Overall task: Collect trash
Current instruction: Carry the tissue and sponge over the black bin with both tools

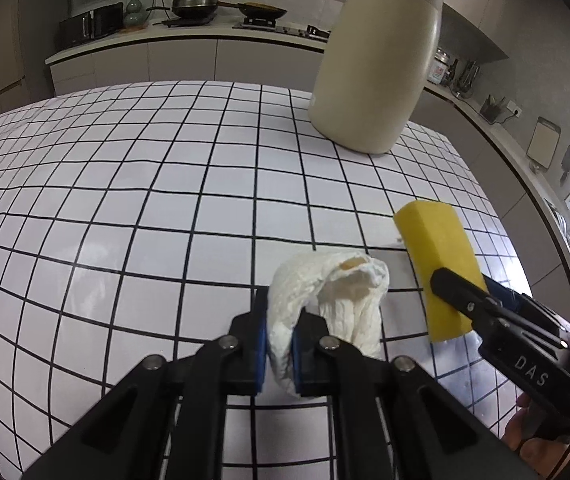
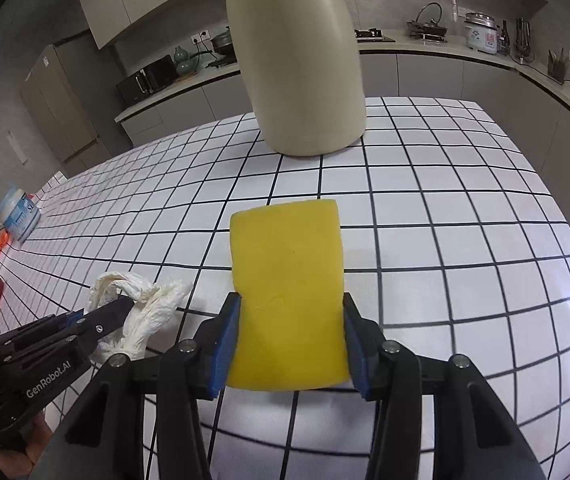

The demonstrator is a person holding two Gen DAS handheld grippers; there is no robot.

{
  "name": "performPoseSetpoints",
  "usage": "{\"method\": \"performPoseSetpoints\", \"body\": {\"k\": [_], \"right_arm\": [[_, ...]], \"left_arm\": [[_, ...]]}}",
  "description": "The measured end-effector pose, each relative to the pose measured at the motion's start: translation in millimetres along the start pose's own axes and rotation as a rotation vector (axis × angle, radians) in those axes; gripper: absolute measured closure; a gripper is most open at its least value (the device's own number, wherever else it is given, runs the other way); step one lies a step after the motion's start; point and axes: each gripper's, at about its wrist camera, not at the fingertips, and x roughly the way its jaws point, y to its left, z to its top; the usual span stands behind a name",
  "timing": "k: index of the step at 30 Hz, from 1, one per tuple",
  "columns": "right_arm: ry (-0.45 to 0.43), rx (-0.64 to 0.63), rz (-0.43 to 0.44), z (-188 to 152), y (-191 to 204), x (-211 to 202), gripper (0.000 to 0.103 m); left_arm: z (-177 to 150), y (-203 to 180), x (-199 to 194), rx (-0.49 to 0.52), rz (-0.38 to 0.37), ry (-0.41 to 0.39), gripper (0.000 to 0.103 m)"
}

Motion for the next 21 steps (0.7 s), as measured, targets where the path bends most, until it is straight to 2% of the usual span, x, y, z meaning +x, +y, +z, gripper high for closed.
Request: {"method": "performPoseSetpoints", "body": {"k": [10, 21], "right_arm": [[-0.054, 0.051, 0.003, -24, -40, -60, 0.053], [-0.094, 0.137, -0.041, -69, -126, -136, 0.053]], "left_arm": [[-24, -60, -27, 0.049, -0.04, -0.029, 0.092], [-62, -163, -45, 0.138, -0.104, -0.013, 0.092]]}}
